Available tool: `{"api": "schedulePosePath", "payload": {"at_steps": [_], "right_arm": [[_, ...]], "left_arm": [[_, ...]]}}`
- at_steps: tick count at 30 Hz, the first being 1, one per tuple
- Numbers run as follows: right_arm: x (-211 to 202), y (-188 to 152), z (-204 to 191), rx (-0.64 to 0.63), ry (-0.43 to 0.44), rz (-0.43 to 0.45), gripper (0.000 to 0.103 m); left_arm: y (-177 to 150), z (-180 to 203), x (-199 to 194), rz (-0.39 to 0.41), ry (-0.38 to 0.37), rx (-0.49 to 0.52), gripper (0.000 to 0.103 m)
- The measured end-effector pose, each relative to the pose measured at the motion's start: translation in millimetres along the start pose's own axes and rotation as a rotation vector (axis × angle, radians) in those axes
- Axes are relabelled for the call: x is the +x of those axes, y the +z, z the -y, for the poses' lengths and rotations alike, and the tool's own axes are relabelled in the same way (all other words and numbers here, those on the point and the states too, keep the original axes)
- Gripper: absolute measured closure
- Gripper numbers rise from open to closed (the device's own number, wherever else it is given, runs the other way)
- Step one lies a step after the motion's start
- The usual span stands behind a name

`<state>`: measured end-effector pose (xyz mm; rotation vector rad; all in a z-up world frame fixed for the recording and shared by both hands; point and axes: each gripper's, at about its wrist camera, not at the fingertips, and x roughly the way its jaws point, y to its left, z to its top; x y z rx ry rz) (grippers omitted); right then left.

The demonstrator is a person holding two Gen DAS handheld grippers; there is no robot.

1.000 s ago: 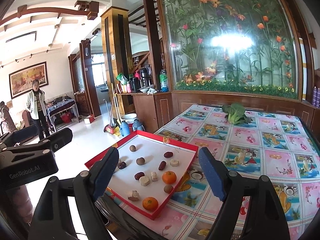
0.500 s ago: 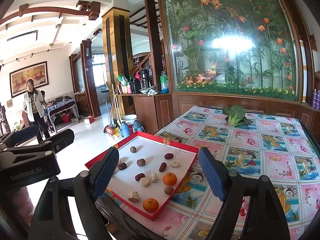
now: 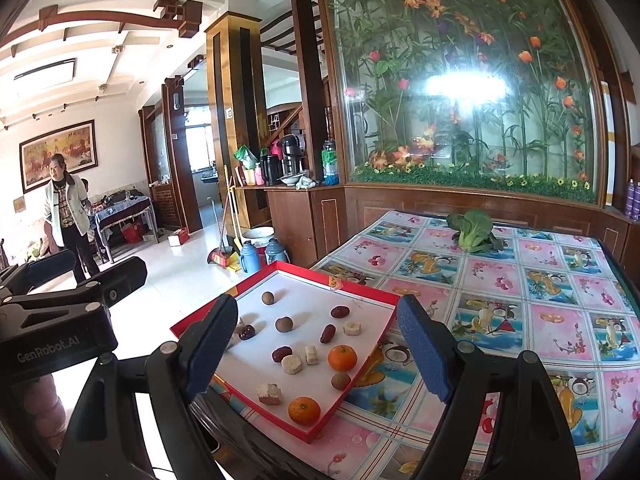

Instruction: Organize fruits

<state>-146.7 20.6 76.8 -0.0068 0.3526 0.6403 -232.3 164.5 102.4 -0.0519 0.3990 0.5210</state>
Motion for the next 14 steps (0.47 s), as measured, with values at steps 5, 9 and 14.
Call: {"api": "schedulePosePath", "payload": {"at_steps": [5,9,14], "right_arm": [[1.2,0.1,-0.9,-0.001,0.003,-0.003,0.021],[2.2,0.0,-1.3,0.001,0.006,-0.004,0.021],[9.8,-0.5,2.8,0.01,0.009,-0.021,0.021]], "left_arm": [[2.0,-1.9,0.2,0.0,0.003,-0.003,0.0],[1.4,-2.4,0.1,0.002,0.003,-0.004,0.0],[2.6,-2.8,4.4,0.016,0.002,-0.007,0.0]]}}
